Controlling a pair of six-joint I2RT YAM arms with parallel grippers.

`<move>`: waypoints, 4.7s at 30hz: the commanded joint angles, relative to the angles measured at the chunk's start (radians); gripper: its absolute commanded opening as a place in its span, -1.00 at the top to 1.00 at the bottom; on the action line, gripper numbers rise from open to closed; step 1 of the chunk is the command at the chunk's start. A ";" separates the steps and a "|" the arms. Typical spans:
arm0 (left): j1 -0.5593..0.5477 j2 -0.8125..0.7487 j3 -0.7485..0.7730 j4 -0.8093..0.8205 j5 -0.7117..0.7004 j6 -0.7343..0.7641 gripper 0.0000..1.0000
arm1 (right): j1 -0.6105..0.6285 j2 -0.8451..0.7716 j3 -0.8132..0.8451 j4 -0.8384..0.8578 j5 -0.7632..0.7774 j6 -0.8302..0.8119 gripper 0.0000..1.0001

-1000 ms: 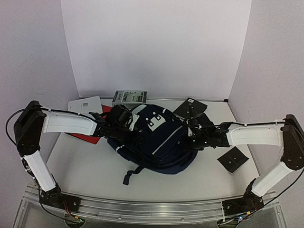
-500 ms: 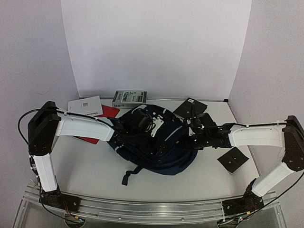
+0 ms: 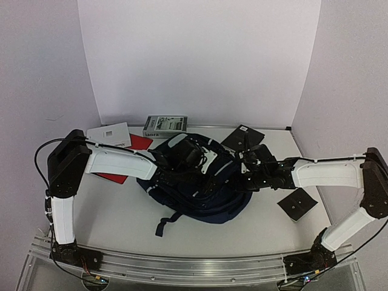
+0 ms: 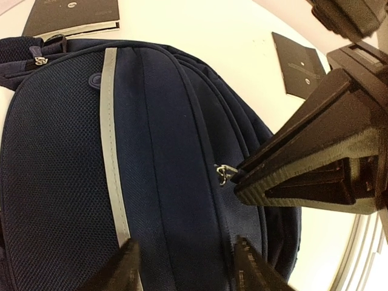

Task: Pack the student bag
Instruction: Zip the student bag at the center of the board.

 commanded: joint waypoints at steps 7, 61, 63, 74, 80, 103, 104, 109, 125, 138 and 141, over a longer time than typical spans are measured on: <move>-0.005 -0.010 -0.013 0.034 -0.060 0.008 0.90 | -0.007 -0.034 0.088 -0.147 0.278 0.057 1.00; -0.088 0.132 0.100 0.098 -0.253 -0.051 1.00 | -0.123 -0.042 0.149 -0.246 0.166 0.023 1.00; -0.088 0.097 0.051 0.098 -0.269 -0.050 1.00 | -0.126 -0.024 0.167 -0.292 0.213 0.030 1.00; -0.088 -0.111 -0.240 0.096 -0.254 0.014 0.99 | -0.195 0.009 0.219 -0.367 0.240 -0.016 1.00; -0.088 -0.215 -0.396 0.114 -0.207 0.072 1.00 | -0.239 0.068 0.238 -0.363 0.210 -0.086 1.00; -0.088 0.049 0.067 0.142 -0.188 0.137 -0.51 | -0.239 0.051 0.192 -0.228 -0.246 -0.257 1.00; -0.088 0.068 0.086 0.139 -0.190 0.139 -0.51 | -0.239 0.048 0.190 -0.228 -0.246 -0.257 1.00; -0.088 0.117 0.131 0.160 -0.205 0.148 -0.36 | -0.238 0.024 0.171 -0.222 -0.248 -0.249 1.00; -0.088 0.001 -0.082 0.268 -0.225 0.163 1.00 | -0.244 0.020 0.177 -0.248 -0.084 -0.199 1.00; -0.101 -0.245 -0.310 0.221 -0.004 0.141 1.00 | -0.255 0.249 0.319 -0.254 -0.233 -0.309 1.00; -0.105 -0.264 -0.321 0.212 0.005 0.146 1.00 | -0.256 0.341 0.371 -0.254 -0.238 -0.317 1.00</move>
